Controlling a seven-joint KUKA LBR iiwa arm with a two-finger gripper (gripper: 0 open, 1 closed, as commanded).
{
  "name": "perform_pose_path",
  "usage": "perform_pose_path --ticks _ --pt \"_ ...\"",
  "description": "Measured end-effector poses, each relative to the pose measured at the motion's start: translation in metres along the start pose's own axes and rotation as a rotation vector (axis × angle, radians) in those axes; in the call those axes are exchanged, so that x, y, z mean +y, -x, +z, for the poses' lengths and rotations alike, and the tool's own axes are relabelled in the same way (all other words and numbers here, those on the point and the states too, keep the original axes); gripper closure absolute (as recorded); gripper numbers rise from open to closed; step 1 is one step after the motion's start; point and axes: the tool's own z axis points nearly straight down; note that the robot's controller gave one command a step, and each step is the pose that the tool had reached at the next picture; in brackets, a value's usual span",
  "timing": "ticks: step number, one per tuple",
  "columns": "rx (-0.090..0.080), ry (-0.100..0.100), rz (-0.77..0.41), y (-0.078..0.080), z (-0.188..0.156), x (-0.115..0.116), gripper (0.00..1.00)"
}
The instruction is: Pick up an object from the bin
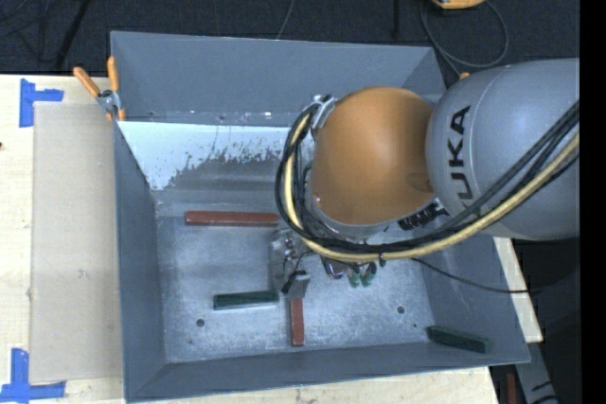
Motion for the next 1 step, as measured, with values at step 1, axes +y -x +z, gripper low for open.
perform_pose_path --ticks 1 --pt "0.008 0.000 0.002 -0.0013 0.0043 -0.0004 0.00"
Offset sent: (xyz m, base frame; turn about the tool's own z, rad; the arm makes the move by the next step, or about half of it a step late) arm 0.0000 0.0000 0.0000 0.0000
